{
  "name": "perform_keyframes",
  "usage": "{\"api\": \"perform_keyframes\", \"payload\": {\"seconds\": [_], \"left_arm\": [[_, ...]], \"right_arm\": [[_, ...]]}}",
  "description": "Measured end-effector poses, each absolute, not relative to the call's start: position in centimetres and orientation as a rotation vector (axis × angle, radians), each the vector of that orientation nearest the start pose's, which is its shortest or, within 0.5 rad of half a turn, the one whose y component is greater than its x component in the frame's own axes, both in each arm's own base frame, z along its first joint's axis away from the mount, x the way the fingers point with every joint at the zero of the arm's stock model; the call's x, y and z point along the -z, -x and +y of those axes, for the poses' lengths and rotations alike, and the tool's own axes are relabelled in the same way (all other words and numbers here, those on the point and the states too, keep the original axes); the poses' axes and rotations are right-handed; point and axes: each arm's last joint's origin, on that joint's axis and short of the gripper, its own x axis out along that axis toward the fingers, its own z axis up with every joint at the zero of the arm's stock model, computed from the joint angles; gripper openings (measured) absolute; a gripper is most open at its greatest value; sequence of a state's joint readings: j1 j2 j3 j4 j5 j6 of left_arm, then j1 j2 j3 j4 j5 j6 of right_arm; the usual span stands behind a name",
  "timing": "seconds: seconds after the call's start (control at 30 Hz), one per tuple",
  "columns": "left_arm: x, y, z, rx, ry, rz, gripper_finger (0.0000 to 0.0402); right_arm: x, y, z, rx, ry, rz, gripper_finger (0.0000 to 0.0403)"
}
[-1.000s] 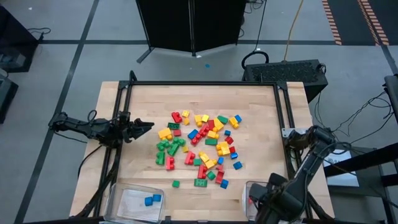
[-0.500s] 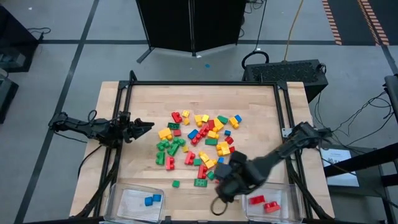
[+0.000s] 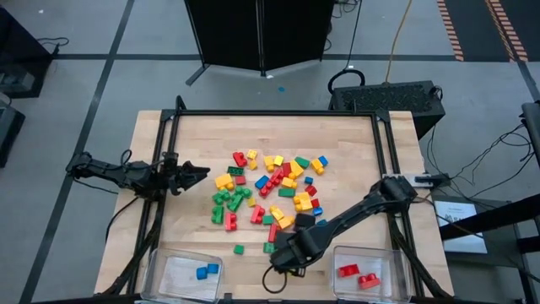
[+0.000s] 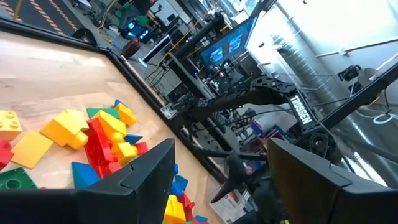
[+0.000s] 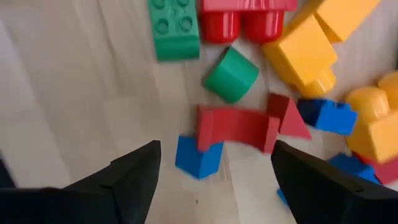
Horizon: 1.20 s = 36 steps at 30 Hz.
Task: Sort blocks by size
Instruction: Put the red arch block into the right transparent bin
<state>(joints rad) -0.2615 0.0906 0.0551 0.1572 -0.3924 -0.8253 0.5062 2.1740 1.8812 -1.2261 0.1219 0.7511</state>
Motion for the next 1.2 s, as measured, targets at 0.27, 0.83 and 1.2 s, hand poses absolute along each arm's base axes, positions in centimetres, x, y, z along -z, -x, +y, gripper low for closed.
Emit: {"api": "perform_keyframes", "payload": {"seconds": [0.27, 0.83, 1.2], "left_arm": [[-18.8, -9.8, -1.5, -0.079, 0.861, -0.145, 0.0255], [-18.6, -9.8, -1.5, -0.078, 0.846, -0.114, 0.0255], [-18.6, -9.8, -1.5, -0.078, 0.845, -0.113, 0.0255]], "right_arm": [[-17.5, -38.1, 20.3, 0.236, -0.078, 1.523, 0.0289], [-14.6, -37.8, 17.9, 0.295, -0.084, 1.6, 0.0028], [-20.5, -37.0, 17.8, 0.29, -0.154, 1.54, 0.0022]]}}
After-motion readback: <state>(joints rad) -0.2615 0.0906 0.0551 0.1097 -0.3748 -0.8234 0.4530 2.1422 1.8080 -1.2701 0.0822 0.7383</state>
